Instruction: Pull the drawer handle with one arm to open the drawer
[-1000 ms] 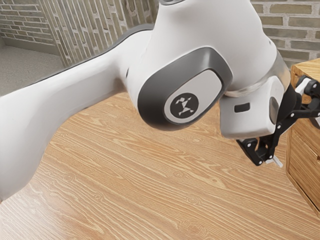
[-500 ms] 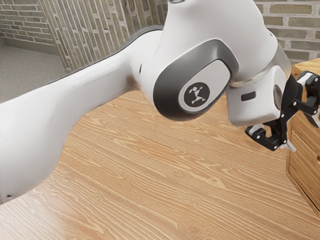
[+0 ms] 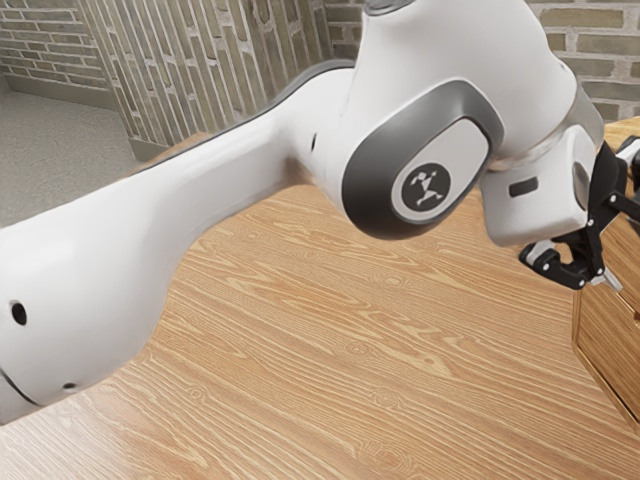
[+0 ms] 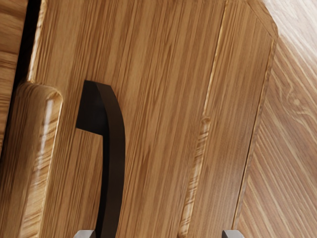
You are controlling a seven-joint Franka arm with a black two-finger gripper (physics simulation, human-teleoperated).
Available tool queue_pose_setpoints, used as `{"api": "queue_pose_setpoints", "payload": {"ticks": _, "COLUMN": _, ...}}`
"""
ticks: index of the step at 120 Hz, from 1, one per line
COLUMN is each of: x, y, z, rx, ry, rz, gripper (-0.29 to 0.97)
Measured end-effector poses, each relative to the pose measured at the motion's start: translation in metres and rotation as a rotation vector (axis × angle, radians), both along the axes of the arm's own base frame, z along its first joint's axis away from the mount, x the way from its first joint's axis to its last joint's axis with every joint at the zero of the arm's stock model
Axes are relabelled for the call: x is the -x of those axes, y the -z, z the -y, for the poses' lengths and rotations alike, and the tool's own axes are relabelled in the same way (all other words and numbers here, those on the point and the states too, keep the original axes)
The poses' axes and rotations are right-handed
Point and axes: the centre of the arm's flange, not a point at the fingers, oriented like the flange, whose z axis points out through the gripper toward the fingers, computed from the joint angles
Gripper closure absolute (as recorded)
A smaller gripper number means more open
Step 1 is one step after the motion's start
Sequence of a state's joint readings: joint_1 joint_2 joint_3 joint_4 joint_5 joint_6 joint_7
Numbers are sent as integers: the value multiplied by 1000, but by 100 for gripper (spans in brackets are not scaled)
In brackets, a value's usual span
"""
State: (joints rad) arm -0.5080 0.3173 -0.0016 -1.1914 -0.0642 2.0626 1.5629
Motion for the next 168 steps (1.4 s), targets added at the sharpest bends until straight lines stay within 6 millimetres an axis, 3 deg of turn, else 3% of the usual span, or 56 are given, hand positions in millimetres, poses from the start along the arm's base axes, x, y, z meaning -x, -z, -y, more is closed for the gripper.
{"api": "queue_pose_setpoints", "payload": {"ticks": 20, "x": 3, "y": 0, "z": 7, "rx": 10, "ry": 14, "rz": -3, "gripper": 40}}
{"api": "queue_pose_setpoints", "payload": {"ticks": 31, "x": 1, "y": 4, "z": 9, "rx": 17, "ry": 13, "rz": -4, "gripper": 33}}
{"api": "queue_pose_setpoints", "payload": {"ticks": 70, "x": 2, "y": 5, "z": 9, "rx": 29, "ry": 14, "rz": -9, "gripper": 41}}
{"api": "queue_pose_setpoints", "payload": {"ticks": 139, "x": 23, "y": 9, "z": -2, "rx": 40, "ry": 2, "rz": -48, "gripper": 42}}
{"api": "queue_pose_setpoints", "payload": {"ticks": 168, "x": 28, "y": 13, "z": -21, "rx": 34, "ry": -28, "rz": -68, "gripper": 46}}
